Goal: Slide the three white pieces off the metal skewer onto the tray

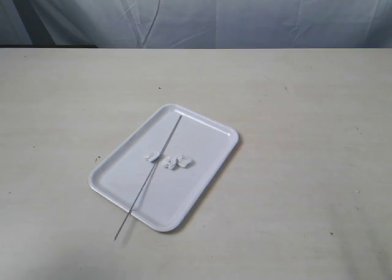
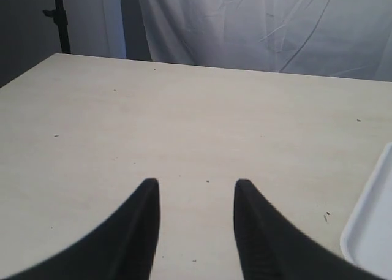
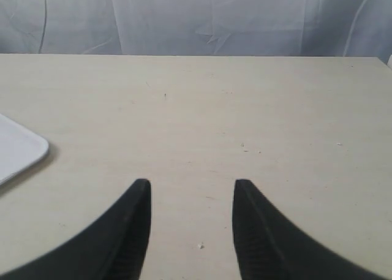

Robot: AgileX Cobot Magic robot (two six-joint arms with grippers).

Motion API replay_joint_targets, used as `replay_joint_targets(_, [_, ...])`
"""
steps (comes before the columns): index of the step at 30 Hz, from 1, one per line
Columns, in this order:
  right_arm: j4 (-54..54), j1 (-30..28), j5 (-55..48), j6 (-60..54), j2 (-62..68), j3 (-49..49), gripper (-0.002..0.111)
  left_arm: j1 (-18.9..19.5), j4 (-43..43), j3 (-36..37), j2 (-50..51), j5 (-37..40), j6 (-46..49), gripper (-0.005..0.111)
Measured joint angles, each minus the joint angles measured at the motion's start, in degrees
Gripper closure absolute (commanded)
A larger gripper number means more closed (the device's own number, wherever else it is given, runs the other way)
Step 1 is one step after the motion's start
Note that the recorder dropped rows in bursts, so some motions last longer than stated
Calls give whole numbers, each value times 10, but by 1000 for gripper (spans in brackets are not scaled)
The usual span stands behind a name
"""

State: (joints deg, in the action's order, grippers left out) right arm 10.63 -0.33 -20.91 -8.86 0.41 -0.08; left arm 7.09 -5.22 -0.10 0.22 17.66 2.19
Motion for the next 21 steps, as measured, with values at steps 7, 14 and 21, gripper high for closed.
replay_joint_targets(7, [-21,0,-3,36,0,0,67,0,-4,0,0,0,0,68])
replay_joint_targets(14, [-26,0,-5,39,0,0,67,0,-18,0,0,7,3,68])
replay_joint_targets(21, [-28,0,-5,39,0,0,67,0,-37,0,0,27,17,68])
